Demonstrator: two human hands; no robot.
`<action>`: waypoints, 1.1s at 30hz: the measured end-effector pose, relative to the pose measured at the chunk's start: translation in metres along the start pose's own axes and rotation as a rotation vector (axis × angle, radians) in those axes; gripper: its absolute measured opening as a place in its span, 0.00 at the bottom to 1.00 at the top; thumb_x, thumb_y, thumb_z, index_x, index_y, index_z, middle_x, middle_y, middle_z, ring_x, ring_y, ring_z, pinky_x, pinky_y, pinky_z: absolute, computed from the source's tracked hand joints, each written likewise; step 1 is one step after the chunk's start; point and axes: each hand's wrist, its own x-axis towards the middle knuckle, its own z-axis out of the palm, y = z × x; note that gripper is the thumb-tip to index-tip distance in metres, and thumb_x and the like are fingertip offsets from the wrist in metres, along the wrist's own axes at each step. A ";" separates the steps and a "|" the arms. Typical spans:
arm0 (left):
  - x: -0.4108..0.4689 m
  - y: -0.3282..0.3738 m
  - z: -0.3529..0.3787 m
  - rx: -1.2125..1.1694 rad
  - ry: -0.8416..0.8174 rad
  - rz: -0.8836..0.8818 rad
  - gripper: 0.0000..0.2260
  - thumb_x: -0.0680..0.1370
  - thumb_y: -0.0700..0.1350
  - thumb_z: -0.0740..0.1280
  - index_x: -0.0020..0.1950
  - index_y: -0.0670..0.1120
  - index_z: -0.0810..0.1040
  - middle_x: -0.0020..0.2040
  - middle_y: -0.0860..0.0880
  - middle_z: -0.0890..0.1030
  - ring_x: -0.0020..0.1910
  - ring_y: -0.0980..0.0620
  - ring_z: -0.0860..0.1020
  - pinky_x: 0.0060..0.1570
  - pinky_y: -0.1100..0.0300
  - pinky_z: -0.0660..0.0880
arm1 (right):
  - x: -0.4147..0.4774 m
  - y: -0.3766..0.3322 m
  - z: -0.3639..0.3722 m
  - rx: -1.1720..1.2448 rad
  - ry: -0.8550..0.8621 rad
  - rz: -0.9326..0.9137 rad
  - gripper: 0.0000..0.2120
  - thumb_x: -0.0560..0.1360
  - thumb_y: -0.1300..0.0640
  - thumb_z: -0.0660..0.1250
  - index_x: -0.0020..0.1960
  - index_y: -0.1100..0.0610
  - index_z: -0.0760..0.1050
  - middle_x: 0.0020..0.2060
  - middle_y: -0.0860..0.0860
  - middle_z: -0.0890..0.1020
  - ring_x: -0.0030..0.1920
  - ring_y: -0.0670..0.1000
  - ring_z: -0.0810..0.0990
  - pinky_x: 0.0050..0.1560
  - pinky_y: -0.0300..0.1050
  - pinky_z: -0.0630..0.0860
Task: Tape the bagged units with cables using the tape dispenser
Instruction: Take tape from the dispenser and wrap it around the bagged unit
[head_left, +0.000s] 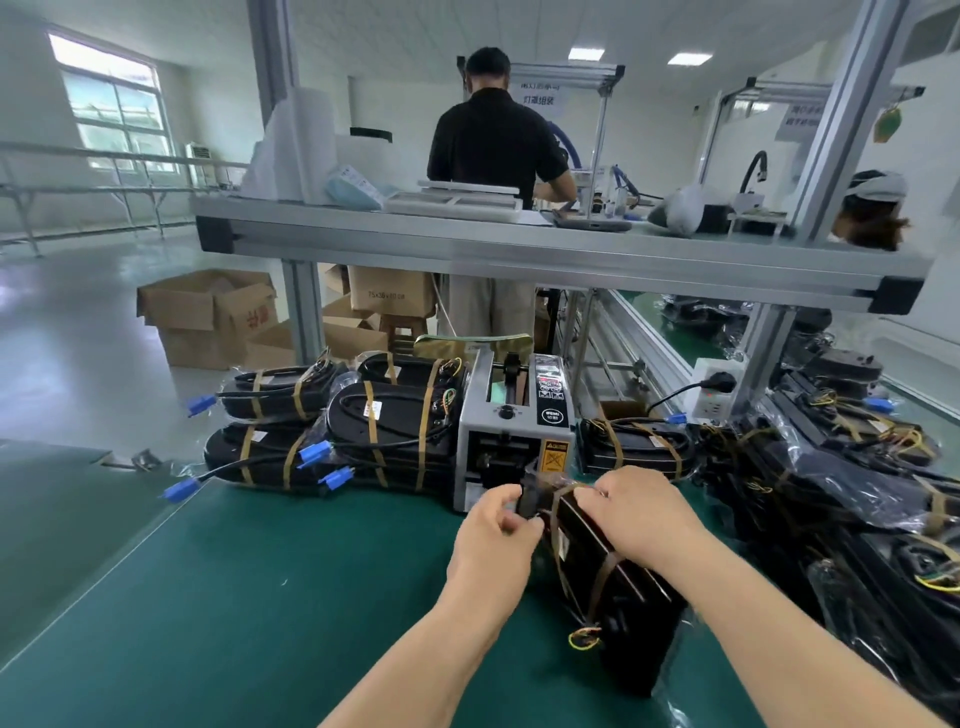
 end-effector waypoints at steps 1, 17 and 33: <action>-0.005 -0.004 -0.006 0.035 0.017 -0.007 0.16 0.78 0.51 0.67 0.65 0.61 0.72 0.48 0.58 0.79 0.42 0.57 0.78 0.42 0.60 0.75 | -0.001 0.003 -0.006 0.054 -0.037 0.012 0.20 0.81 0.50 0.59 0.35 0.61 0.72 0.37 0.59 0.79 0.45 0.60 0.79 0.41 0.49 0.70; -0.063 -0.050 -0.138 -0.069 -0.038 0.113 0.25 0.64 0.66 0.71 0.46 0.46 0.83 0.43 0.39 0.83 0.43 0.49 0.79 0.50 0.45 0.76 | -0.039 -0.092 0.010 0.461 -0.476 -0.276 0.10 0.82 0.50 0.63 0.54 0.46 0.84 0.48 0.42 0.86 0.49 0.42 0.83 0.49 0.37 0.77; 0.054 -0.054 -0.195 -0.045 0.362 -0.297 0.26 0.75 0.65 0.66 0.33 0.45 0.65 0.29 0.49 0.67 0.31 0.49 0.66 0.35 0.57 0.64 | -0.039 -0.120 0.138 0.761 -0.064 -0.009 0.35 0.77 0.49 0.71 0.79 0.44 0.58 0.75 0.44 0.66 0.75 0.47 0.64 0.73 0.43 0.60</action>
